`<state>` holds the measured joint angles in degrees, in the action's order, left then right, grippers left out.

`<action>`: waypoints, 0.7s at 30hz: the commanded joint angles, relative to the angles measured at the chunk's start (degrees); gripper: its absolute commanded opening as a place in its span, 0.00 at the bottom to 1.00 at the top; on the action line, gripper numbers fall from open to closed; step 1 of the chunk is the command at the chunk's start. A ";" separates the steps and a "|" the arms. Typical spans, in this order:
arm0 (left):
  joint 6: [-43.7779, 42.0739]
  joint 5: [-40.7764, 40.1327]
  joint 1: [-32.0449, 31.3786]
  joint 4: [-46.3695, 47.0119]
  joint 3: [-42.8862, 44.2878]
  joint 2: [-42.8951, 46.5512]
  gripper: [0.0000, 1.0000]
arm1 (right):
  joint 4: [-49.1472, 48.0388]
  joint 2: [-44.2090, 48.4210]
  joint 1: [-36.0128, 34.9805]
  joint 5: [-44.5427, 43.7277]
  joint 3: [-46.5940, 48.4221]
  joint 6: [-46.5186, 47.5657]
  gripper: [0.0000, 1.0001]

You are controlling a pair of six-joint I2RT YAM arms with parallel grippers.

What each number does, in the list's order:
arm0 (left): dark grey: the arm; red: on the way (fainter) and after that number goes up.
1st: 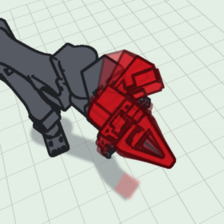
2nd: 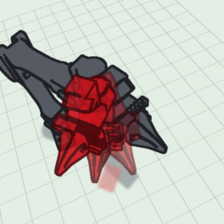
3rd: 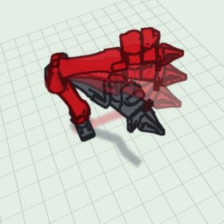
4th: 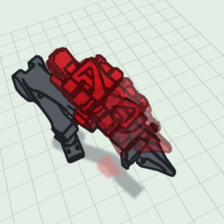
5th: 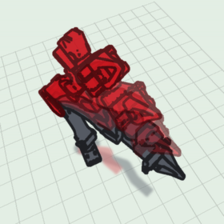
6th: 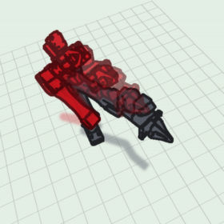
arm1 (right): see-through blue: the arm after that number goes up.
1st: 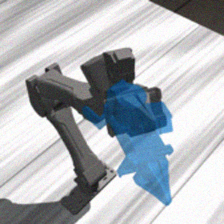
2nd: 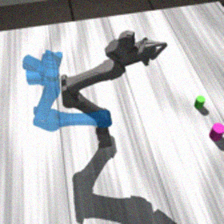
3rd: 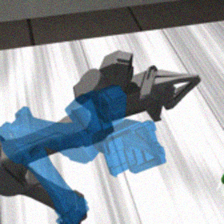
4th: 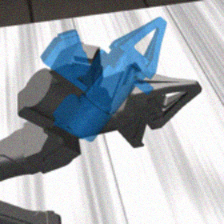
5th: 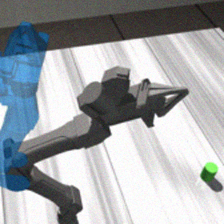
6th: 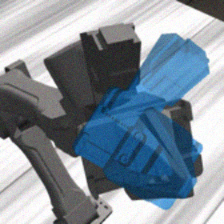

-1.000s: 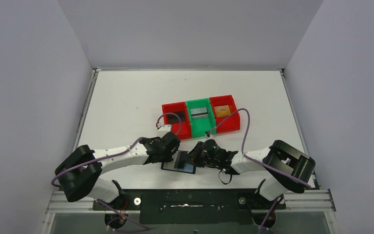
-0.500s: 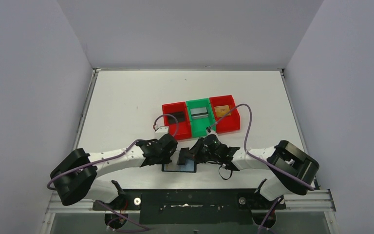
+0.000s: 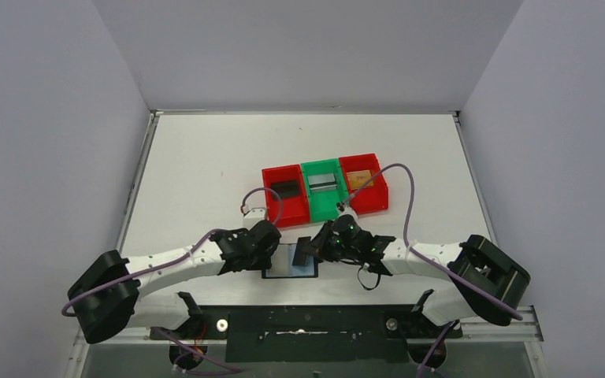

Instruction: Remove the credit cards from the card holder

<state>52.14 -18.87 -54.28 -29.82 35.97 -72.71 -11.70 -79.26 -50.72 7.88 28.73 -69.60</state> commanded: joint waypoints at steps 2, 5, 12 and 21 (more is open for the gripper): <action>-0.70 -1.04 0.08 -1.04 1.47 4.59 0.33 | -2.15 1.40 -0.82 -1.70 1.14 1.30 0.00; -1.98 0.14 1.86 -1.41 1.48 6.45 0.41 | -2.60 1.59 -1.66 -2.51 1.32 1.56 0.00; -9.40 11.65 16.35 0.83 2.77 14.68 0.56 | -2.01 2.63 -3.71 -5.32 1.81 2.79 0.00; -18.91 16.81 33.43 -1.34 5.71 21.53 0.65 | -0.81 7.40 -7.69 -12.96 3.08 8.26 0.00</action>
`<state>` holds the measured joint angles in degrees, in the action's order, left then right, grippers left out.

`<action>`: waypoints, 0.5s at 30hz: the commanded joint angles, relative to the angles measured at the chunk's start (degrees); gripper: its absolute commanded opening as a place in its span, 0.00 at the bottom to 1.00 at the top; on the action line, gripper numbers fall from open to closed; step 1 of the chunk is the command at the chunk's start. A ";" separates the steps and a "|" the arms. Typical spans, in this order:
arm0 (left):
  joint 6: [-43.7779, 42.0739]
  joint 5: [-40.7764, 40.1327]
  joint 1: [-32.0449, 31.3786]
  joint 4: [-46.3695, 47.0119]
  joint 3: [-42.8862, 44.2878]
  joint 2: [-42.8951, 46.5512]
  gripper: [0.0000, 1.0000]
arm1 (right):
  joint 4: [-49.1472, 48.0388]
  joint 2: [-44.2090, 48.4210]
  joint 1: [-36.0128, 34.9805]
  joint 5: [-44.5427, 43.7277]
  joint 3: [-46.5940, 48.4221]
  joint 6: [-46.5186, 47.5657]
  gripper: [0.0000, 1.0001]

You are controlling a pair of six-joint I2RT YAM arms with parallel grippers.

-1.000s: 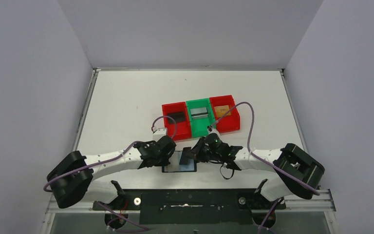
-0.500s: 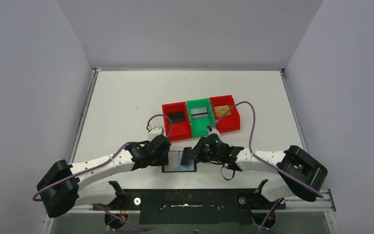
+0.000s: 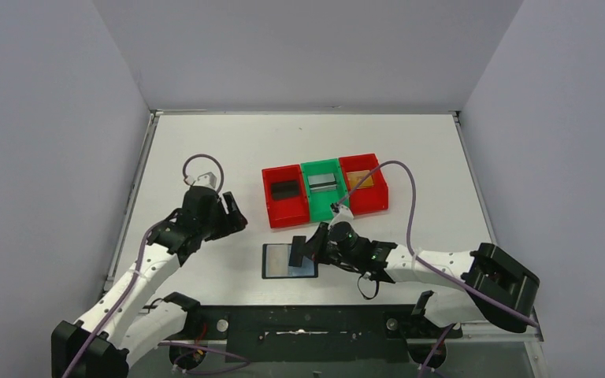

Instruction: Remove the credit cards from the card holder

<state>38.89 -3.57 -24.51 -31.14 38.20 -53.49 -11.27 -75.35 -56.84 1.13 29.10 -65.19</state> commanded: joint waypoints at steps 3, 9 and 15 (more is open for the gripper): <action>-7.30 -1.64 4.43 0.47 4.04 4.47 0.71 | -1.91 5.64 -3.11 -9.30 2.71 7.72 0.00; -9.29 -5.59 4.47 3.18 2.12 9.87 0.88 | -3.20 9.97 -5.85 -15.02 2.82 18.46 0.00; -9.29 -8.01 4.47 3.38 1.32 12.77 0.90 | -1.85 13.30 -7.71 -21.03 5.31 34.80 0.00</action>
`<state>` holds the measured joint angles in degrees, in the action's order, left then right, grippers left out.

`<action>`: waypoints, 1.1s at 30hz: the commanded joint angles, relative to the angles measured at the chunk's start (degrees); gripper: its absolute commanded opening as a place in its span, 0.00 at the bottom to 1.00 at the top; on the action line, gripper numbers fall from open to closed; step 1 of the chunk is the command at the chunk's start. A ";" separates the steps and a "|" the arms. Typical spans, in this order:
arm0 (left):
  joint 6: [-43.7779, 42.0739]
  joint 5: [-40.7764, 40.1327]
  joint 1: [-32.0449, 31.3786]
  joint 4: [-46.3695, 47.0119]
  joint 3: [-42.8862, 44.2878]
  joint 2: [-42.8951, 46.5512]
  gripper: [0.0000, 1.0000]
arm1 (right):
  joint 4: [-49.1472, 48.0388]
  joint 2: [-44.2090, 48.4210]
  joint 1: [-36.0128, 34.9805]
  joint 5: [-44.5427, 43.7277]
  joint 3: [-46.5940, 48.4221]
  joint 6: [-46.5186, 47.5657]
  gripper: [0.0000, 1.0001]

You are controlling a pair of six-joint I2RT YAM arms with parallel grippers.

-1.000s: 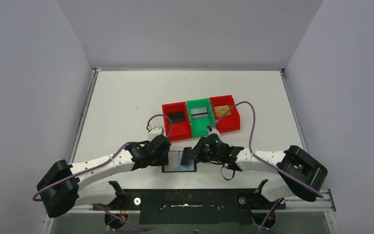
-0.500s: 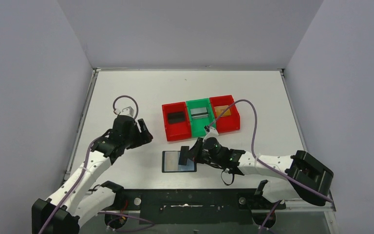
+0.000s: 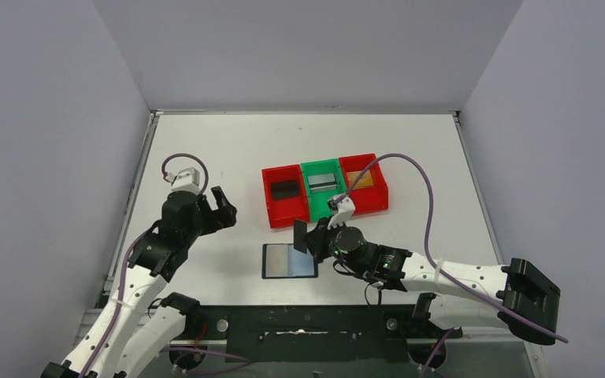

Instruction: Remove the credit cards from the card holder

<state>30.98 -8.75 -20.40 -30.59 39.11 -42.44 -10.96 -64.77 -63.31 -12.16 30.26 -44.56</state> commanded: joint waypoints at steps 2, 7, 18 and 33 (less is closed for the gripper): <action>-1.13 -3.46 0.36 2.94 0.19 2.28 0.91 | -2.14 3.08 -1.81 -8.71 5.12 20.74 0.00; -1.02 -5.29 0.36 3.34 -0.27 3.16 0.91 | -3.10 2.00 -2.61 -7.27 7.36 40.28 0.00; 0.35 -10.29 0.52 1.89 0.10 3.38 0.91 | 8.42 -15.27 -0.49 -3.03 23.90 74.86 0.00; 3.97 -18.78 0.80 -2.48 0.49 10.58 0.92 | 17.21 -32.68 5.92 1.67 39.99 84.32 0.02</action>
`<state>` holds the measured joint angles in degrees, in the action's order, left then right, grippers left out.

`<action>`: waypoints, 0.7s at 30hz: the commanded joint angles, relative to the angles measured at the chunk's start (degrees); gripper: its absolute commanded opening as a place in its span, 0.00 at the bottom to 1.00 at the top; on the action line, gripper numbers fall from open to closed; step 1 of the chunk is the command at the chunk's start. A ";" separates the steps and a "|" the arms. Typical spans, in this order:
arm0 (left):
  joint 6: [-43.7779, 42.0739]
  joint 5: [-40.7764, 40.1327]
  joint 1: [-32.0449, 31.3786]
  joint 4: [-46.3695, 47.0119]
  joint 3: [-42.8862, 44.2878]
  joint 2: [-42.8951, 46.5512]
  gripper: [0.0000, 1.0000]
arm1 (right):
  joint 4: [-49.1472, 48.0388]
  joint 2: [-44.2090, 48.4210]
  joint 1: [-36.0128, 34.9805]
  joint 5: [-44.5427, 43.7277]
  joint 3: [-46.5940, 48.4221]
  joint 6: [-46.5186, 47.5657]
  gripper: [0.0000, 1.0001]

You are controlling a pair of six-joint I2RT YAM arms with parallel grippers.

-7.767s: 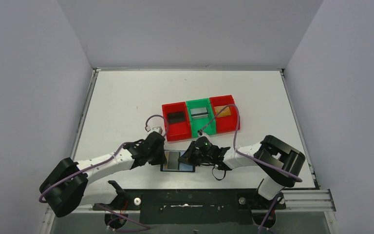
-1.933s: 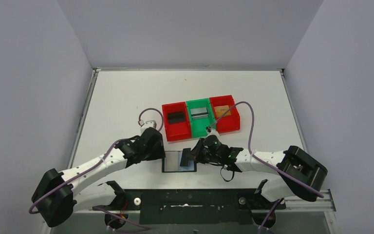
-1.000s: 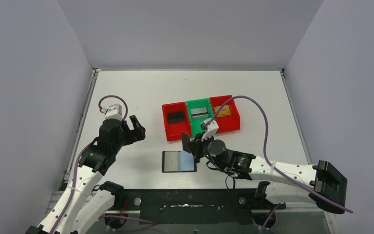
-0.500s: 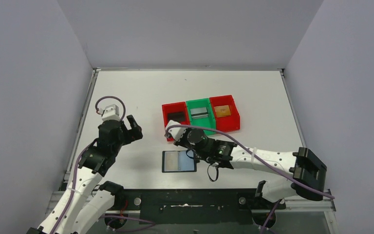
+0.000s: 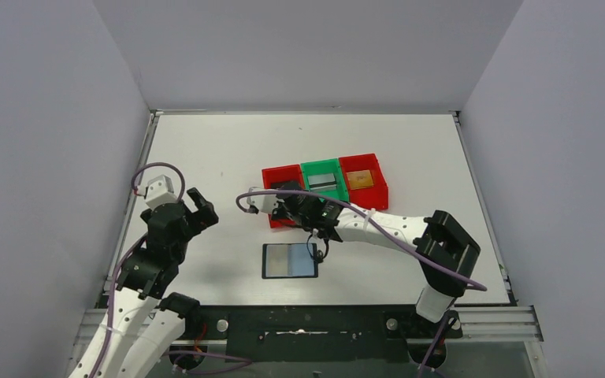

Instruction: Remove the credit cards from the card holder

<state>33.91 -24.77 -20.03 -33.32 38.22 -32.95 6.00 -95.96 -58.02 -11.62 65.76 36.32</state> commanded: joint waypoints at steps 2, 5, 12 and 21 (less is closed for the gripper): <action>1.19 -3.14 0.43 0.15 1.30 1.82 0.92 | 0.46 -2.99 1.09 1.12 5.78 3.59 0.02; 1.46 -3.72 0.48 0.02 1.09 3.12 0.92 | 1.13 -5.29 1.86 1.25 8.11 3.45 0.02; 2.37 -5.27 0.52 -0.46 1.08 6.90 0.92 | 1.30 -9.12 3.38 0.31 11.38 3.58 0.02; 2.47 -5.92 0.52 -0.41 0.62 8.62 0.92 | 1.90 -13.53 4.54 -0.74 14.78 4.28 0.04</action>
<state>35.83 -29.61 -19.77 -34.94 38.22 -24.14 8.82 -108.16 -54.00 -10.50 77.08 39.51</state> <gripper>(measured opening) 0.915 0.044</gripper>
